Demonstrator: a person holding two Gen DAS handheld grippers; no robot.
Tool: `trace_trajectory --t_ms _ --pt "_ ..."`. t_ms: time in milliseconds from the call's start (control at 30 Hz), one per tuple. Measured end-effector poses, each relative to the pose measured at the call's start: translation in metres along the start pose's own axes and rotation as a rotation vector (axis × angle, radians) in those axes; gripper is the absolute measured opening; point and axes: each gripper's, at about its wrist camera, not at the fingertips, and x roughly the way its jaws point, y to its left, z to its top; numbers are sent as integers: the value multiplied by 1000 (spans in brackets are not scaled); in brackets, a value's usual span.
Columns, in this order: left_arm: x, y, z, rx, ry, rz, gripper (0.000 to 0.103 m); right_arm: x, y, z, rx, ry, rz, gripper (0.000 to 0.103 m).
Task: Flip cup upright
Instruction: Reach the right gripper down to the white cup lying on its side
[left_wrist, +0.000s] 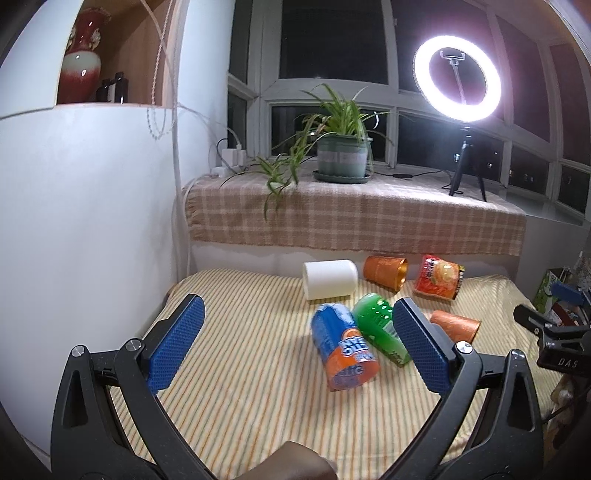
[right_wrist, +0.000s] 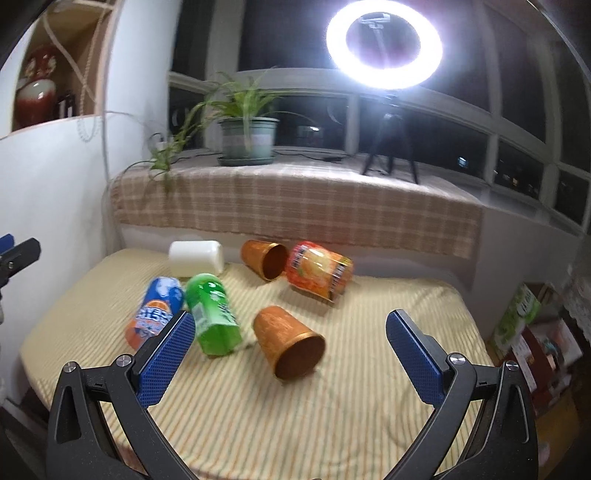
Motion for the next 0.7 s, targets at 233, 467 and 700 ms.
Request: trace_trajectory --t_ms 233,467,700 --pt "11 23 -5 -34 29 29 103 34 23 28 -165 -43 103 102" --pt "21 40 -15 -28 63 69 103 86 54 56 -375 -6 272 102" --pt "29 60 -22 -47 92 111 103 144 95 65 -555 94 439 102"
